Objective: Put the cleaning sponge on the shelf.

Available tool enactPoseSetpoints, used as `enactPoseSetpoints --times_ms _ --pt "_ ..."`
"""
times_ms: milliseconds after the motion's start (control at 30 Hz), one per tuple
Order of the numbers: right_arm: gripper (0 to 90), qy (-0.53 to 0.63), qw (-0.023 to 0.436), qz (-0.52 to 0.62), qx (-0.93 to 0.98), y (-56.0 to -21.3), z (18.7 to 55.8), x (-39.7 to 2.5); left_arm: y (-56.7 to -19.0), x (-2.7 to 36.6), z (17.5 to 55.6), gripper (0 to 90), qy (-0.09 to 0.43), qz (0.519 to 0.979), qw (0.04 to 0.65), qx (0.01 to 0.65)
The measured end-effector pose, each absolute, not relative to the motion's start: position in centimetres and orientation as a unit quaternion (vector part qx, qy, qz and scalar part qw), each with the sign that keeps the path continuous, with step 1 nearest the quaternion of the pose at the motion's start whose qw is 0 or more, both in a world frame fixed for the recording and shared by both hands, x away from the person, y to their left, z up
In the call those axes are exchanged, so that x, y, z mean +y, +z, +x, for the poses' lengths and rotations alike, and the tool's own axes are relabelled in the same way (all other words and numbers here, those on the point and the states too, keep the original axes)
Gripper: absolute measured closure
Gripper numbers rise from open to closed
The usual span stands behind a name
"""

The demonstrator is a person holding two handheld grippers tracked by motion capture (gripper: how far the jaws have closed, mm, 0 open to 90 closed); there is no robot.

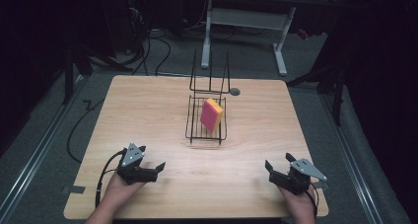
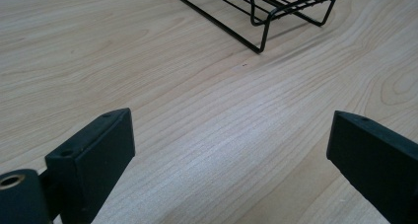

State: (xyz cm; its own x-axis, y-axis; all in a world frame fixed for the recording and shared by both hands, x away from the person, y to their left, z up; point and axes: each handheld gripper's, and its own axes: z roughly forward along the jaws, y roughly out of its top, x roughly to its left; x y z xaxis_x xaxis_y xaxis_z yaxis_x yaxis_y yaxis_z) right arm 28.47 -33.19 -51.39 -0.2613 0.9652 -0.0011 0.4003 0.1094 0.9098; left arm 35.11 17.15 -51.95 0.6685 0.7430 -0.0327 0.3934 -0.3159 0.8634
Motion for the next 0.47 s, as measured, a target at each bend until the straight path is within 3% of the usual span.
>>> enactPoseSetpoints --times_ms 133,467 --pt "12.2 0.438 0.321 0.535 0.647 -51.67 27.86 -34.7 -52.05 16.95 35.29 4.9 0.192 0.789 0.457 0.362" --pt "12.2 0.436 0.317 0.531 0.654 -51.91 28.51 -33.87 -52.1 16.99 35.36 4.9 0.191 0.792 0.455 0.36"
